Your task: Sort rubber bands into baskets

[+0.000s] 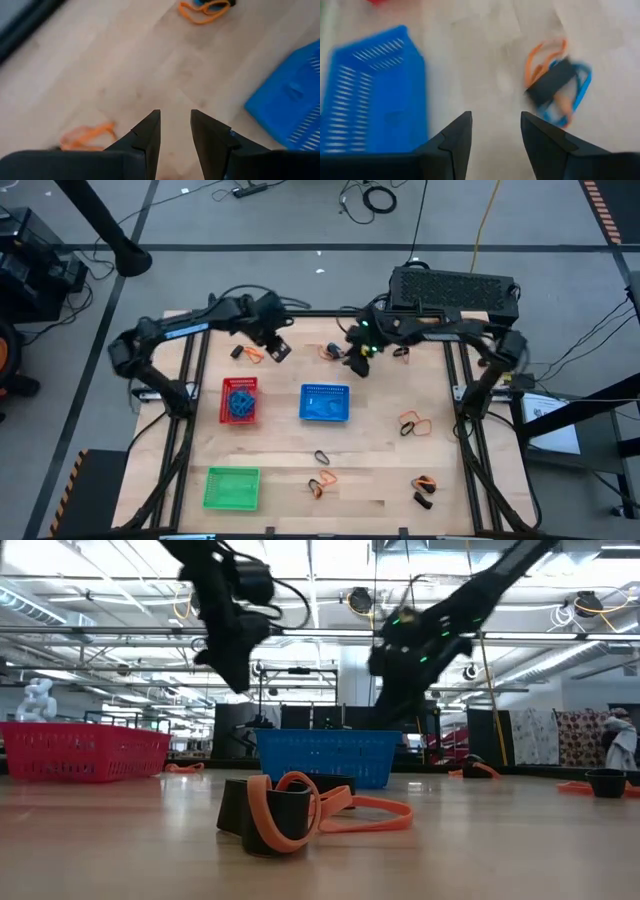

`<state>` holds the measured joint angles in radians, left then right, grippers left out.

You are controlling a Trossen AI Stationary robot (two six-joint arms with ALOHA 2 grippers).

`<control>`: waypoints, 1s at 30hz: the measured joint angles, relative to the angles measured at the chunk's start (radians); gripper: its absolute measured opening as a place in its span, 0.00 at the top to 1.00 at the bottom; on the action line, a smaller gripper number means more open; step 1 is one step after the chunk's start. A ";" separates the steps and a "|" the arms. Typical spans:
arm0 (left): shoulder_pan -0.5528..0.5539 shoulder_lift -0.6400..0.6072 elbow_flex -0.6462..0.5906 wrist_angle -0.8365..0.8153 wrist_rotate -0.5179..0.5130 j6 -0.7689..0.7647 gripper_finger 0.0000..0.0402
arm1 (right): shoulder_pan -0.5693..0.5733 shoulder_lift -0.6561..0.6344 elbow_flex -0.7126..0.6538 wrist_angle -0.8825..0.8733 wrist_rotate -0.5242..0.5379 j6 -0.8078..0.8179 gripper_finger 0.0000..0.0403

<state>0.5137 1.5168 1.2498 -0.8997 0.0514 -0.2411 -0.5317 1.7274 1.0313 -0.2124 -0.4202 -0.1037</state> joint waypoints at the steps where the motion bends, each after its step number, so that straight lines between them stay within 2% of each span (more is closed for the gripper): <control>1: -0.013 -0.030 -0.031 0.011 0.000 -0.036 0.72 | -0.006 0.040 0.046 -0.031 0.001 -0.054 0.60; 5: -0.073 -0.137 -0.100 0.026 -0.020 -0.161 0.72 | -0.017 0.159 0.200 -0.228 0.032 -0.233 0.60; 9: -0.137 -0.186 -0.121 0.031 -0.131 -0.246 0.72 | -0.017 0.231 0.250 -0.330 0.127 -0.375 0.63; 15: -0.195 -0.195 -0.125 0.058 -0.240 -0.278 0.72 | -0.017 0.254 0.251 -0.334 0.133 -0.406 0.71; 22: -0.203 -0.185 -0.125 0.086 -0.271 -0.278 0.72 | -0.011 0.213 0.251 -0.306 0.130 -0.409 0.75; 30: -0.203 -0.180 -0.125 0.086 -0.272 -0.278 0.72 | 0.011 0.247 0.251 -0.204 0.132 -0.457 0.75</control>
<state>0.3107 1.3369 1.1248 -0.8135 -0.2203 -0.5195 -0.5208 1.9739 1.2827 -0.4162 -0.2885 -0.5608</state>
